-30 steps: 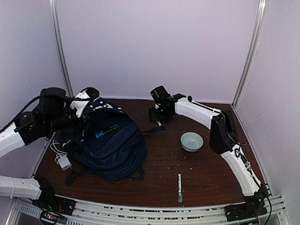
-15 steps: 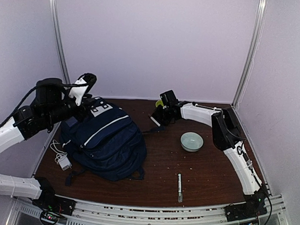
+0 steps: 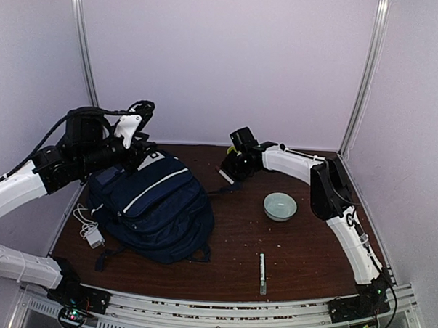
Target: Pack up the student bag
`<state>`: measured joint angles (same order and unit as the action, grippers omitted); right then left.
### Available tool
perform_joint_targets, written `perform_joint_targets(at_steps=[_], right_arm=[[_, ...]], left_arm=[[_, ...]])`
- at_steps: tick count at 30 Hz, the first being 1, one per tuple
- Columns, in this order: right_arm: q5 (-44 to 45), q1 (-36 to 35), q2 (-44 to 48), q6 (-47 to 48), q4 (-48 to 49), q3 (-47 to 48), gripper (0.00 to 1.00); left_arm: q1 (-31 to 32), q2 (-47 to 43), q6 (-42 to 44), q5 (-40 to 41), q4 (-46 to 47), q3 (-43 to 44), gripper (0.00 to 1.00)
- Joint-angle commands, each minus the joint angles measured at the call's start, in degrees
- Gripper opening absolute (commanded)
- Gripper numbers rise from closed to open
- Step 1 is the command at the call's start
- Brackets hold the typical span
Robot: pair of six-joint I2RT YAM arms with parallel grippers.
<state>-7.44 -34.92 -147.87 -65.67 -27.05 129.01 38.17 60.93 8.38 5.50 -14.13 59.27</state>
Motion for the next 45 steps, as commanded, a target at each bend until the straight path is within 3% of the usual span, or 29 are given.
perform_joint_targets(at_steps=[1, 7, 12, 15, 18, 20, 29, 38, 45], right_arm=[[1.3, -1.0, 1.1, 12.7, -8.3, 3.2, 0.43], [-1.7, -1.1, 0.7, 17.3, -12.1, 4.6, 0.42], [4.6, -0.5, 1.5, 20.2, -14.4, 4.7, 0.45], [0.1, 0.6, 2.5, 20.3, -8.2, 1.2, 0.47], [-11.2, 2.0, 3.5, 15.2, 6.7, -4.2, 0.45], [-14.1, 2.6, 3.8, 11.7, 11.9, -5.8, 0.43], [-10.3, 4.4, 2.5, 9.1, 12.2, -3.4, 0.44], [-5.7, 4.7, 2.0, 7.6, 0.6, -2.4, 0.46], [-4.9, 4.6, 2.3, 17.5, -11.2, 1.0, 0.48]], left_arm=[[-0.4, 0.7, -1.8, -2.6, 2.3, 1.0, 0.36], [-0.4, -0.5, -0.8, -1.4, 2.9, 0.2, 0.37], [-0.4, -2.2, -0.8, -1.5, 2.1, -0.3, 0.37], [-0.4, -3.2, -1.3, -1.4, 2.3, -1.3, 0.37], [-0.4, -3.7, -1.3, -1.0, 2.2, -1.8, 0.37], [-0.4, -3.7, -1.1, -0.2, 1.8, -1.9, 0.37], [-0.5, -2.9, 0.6, 1.1, 1.5, -1.5, 0.38], [-0.5, -2.4, 2.6, 2.6, 1.1, -1.4, 0.39], [-1.0, -3.2, 2.8, 3.0, 1.5, -2.1, 0.39]])
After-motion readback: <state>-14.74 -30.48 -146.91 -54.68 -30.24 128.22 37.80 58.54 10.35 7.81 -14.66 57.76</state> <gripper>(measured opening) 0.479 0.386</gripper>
